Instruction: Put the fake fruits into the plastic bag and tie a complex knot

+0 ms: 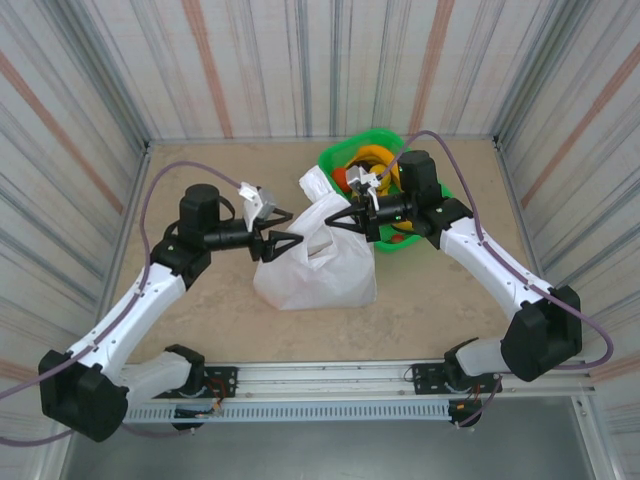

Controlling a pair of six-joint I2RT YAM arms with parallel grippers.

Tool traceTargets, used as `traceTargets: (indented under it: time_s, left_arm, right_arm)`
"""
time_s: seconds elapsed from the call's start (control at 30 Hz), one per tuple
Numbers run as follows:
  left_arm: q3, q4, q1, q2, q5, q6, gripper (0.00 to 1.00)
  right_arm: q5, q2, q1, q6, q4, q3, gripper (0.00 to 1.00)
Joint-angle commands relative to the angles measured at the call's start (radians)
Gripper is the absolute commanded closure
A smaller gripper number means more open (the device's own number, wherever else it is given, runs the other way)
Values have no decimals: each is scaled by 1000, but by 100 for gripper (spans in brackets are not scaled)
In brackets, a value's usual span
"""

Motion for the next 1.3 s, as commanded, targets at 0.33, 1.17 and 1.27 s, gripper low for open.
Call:
traceTargets:
  time_s: [0.33, 1.17, 1.27]
  left_arm:
    - [97, -119, -12, 48, 79, 127, 100]
    - [239, -371, -12, 99, 26, 269, 100]
    - [245, -373, -12, 97, 21, 271, 100]
  right_arm:
    - [-15, 2, 8, -57, -95, 29, 88]
    - [7, 22, 22, -55, -97, 65, 58]
    - [20, 26, 23, -56, -102, 69, 72]
